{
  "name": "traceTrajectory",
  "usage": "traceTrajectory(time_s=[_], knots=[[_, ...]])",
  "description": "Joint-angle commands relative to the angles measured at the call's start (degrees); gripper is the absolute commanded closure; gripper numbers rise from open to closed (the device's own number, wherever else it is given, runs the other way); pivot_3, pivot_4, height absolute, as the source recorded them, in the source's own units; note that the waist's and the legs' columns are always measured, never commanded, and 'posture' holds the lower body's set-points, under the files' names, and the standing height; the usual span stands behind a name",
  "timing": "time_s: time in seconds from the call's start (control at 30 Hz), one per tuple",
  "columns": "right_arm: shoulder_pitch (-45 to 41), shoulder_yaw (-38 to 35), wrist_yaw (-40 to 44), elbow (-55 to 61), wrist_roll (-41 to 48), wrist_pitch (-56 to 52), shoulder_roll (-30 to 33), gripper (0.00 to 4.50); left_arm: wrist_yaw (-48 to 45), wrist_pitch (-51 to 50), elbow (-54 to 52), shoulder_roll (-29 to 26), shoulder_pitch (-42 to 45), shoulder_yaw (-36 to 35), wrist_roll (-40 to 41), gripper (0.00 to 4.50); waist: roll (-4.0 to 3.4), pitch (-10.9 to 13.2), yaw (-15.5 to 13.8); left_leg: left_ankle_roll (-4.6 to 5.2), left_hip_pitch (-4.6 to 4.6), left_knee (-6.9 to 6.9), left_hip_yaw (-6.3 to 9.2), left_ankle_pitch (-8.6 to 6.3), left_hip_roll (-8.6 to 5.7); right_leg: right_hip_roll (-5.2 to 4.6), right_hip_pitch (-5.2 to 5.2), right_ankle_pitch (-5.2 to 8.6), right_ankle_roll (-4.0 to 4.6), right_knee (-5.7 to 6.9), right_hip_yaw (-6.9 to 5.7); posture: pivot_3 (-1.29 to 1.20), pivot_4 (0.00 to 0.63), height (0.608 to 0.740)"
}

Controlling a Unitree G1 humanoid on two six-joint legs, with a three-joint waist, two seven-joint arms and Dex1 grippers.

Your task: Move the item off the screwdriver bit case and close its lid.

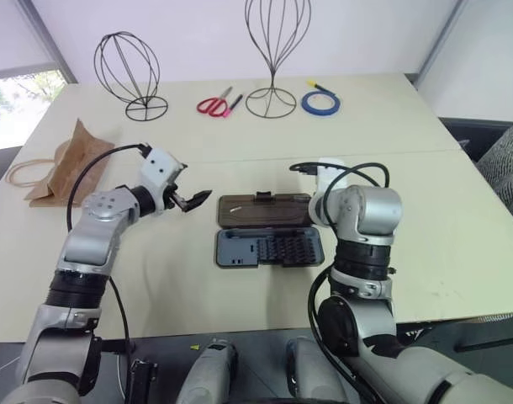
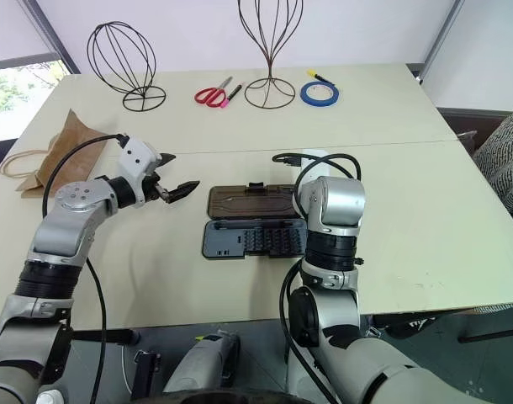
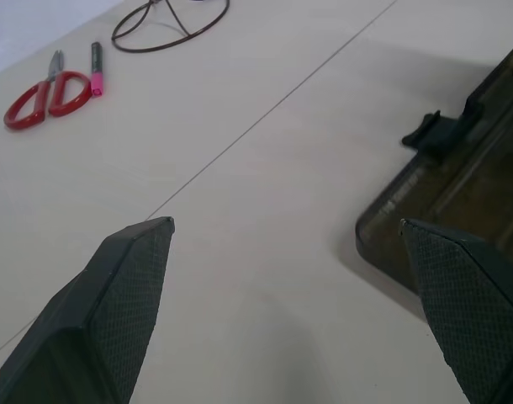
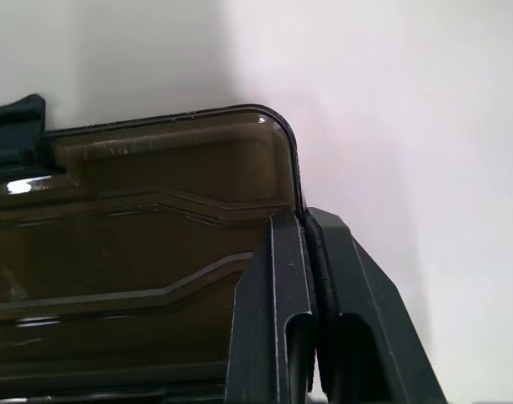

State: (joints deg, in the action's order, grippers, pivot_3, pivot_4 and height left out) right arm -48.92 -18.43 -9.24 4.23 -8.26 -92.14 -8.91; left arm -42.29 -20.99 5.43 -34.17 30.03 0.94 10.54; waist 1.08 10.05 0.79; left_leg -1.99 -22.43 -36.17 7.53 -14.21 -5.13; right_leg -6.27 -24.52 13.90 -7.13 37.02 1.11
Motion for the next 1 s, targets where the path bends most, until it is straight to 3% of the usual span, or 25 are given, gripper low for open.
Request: traceTrajectory(time_s=[0.03, 0.27, 0.5, 0.83, 1.0], knots=[[1.09, -0.74, 0.67, 3.25, -2.23, -0.36, -8.64, 4.49, -0.17, 0.52, -1.75, -0.46, 1.23, -0.66, -0.13, 0.0, -0.01, 0.01, 0.22, 0.0, 0.0, 0.0, 0.0, 0.0, 0.0, 0.0, 0.0, 0.0, 0.0, 0.0, 0.0, 0.0, 0.15, 0.74], [2.98, 2.74, 6.88, 4.43, -2.36, -0.36, -7.78, 4.49, -0.37, 0.99, -1.04, -0.35, 1.65, -0.38, -0.44, 0.0, -0.1, 0.06, 0.77, -0.01, 0.0, 0.08, -0.03, 0.0, 0.02, 0.03, -0.07, 0.0, 0.0, 0.01, 0.01, 0.0, 0.15, 0.74], [5.19, 10.6, 13.89, 5.16, 6.17, -0.36, -1.21, 4.49, -0.3, 1.21, -0.72, -0.22, 1.92, -0.21, -0.64, 0.0, -0.11, 0.07, 2.29, -0.01, -0.01, 0.18, -0.03, 0.01, 0.08, 0.14, -0.13, 0.01, 0.02, 0.0, 0.02, 0.0, 0.15, 0.74], [6.09, 9.25, 7.36, 3.98, 13.33, -0.36, 0.46, 4.49, -0.21, 1.15, -1.03, -0.45, 1.92, -0.55, -0.78, 0.0, -0.09, 0.06, 1.78, -0.01, -0.02, 0.14, 0.0, 0.01, 0.09, 0.13, -0.11, 0.01, 0.03, -0.01, 0.02, 0.0, 0.15, 0.74], [6.77, 8.44, -0.52, 4.18, 23.29, -0.36, 2.63, 4.49, -0.35, 1.24, -0.96, -0.56, 1.96, -0.56, -0.86, 0.0, -0.09, 0.06, 1.76, -0.01, -0.02, 0.14, 0.0, 0.01, 0.1, 0.13, -0.11, 0.02, 0.03, -0.02, 0.03, 0.0, 0.15, 0.74]])
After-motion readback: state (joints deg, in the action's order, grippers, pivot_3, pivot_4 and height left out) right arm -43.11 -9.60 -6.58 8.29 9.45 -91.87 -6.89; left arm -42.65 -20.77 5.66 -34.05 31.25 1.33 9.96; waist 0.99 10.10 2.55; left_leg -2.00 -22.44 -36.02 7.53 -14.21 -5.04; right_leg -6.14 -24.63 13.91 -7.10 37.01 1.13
